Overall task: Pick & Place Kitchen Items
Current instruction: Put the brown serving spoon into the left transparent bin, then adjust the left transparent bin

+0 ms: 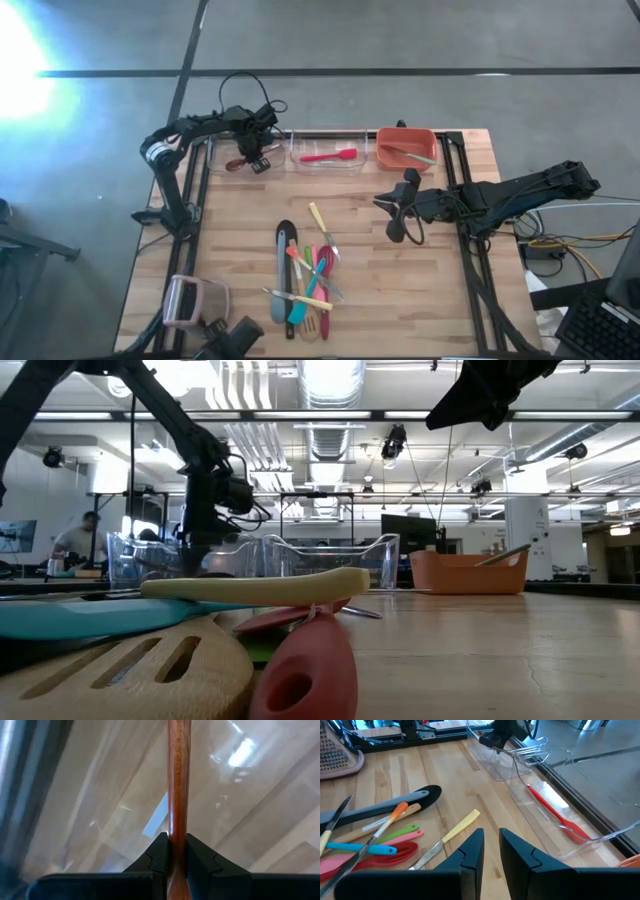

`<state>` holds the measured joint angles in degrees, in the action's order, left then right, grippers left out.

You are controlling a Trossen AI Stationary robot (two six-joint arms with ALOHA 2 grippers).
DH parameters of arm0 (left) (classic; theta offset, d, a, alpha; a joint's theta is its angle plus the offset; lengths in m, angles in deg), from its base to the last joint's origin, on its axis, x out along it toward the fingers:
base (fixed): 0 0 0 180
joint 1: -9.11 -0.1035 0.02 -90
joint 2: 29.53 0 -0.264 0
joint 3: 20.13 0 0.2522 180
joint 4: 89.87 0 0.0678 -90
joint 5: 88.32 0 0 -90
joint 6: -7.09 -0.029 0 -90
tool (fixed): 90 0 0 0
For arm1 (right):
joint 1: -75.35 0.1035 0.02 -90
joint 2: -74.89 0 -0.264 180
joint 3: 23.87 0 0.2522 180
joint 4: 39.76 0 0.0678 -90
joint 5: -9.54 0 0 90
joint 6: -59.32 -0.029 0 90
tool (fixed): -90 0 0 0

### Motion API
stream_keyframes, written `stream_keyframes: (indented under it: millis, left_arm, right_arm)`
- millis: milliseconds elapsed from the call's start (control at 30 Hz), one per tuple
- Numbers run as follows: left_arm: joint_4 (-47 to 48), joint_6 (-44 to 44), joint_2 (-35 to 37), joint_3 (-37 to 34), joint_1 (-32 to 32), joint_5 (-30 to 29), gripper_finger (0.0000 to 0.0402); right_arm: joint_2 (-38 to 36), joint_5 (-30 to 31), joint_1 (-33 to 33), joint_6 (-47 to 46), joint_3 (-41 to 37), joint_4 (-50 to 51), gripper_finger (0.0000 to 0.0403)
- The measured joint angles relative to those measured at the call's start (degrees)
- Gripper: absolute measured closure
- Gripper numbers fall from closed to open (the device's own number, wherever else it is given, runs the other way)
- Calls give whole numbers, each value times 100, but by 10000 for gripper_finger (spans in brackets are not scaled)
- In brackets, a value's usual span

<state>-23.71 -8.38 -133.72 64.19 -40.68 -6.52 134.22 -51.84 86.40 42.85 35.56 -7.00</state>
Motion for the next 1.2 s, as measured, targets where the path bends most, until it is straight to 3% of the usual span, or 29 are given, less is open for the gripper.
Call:
stream_keyframes:
  millis: [800, 1200]
  left_arm:
    - [238, -145, -77, 26, -1, 91, 330]
    - [1210, -69, -54, 1025, 3, 117, 328]
  right_arm:
    - [1, -2, 0, 0, 0, 1, 351]
    - [1, -2, 0, -54, 0, 0, 351]
